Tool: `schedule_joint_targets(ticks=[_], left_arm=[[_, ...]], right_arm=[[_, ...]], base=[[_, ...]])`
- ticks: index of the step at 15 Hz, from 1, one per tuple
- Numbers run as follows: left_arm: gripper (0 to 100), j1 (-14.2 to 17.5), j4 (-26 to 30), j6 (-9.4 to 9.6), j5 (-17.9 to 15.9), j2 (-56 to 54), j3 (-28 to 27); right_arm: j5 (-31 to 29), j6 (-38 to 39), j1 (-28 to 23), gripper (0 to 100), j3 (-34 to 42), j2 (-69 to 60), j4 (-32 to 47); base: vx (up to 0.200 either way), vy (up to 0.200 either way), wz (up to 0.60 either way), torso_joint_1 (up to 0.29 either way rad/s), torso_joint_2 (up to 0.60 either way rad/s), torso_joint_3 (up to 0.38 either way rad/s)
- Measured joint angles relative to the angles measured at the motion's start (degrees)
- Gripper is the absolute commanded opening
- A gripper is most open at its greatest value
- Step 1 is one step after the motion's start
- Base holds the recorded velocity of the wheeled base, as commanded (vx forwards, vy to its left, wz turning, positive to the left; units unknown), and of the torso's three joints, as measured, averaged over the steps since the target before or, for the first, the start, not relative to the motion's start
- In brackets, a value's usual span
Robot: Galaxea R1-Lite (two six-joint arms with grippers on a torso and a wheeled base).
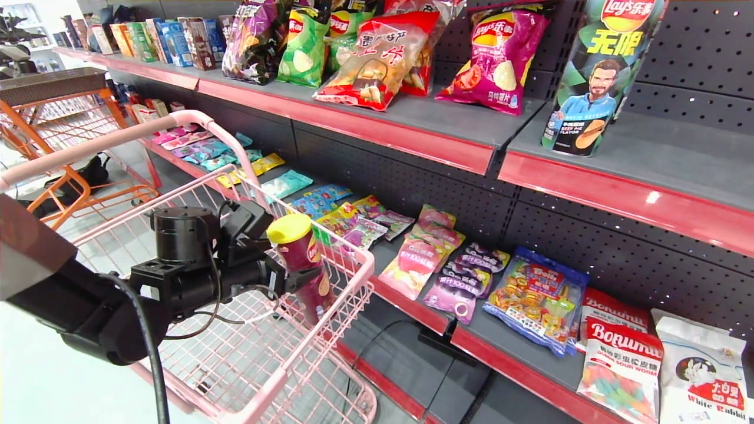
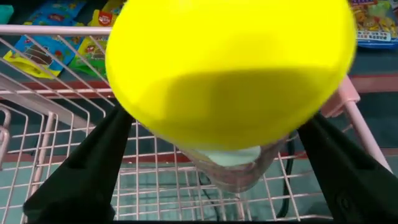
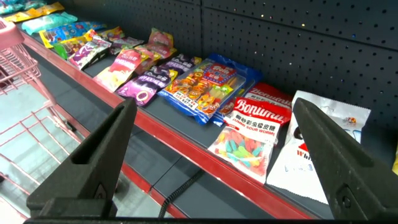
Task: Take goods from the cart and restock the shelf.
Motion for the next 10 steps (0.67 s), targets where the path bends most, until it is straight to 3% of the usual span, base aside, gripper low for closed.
schedule_joint_targets(ticks=[1, 8, 10], left_arm=[[0, 0.0, -0.09, 0.02, 0.32, 0.61, -0.72], [0, -0.01, -0.85, -0.5, 0.79, 1.82, -1.07], [0, 0.21, -0.06, -2.55, 2.0, 0.06, -0.82]], right_arm=[[0.02, 0.0, 0.0, 100, 0.0, 0.0, 0.0], [0.0, -0.02, 0.0, 100, 0.0, 0.0, 0.0], [0.0, 0.0, 0.0, 100, 0.0, 0.0, 0.0]], base=[[0.0, 0.0, 0.0, 0.0, 0.0, 0.0], [0.0, 0.0, 0.0, 0.0, 0.0, 0.0], [0.0, 0.0, 0.0, 0.0, 0.0, 0.0]])
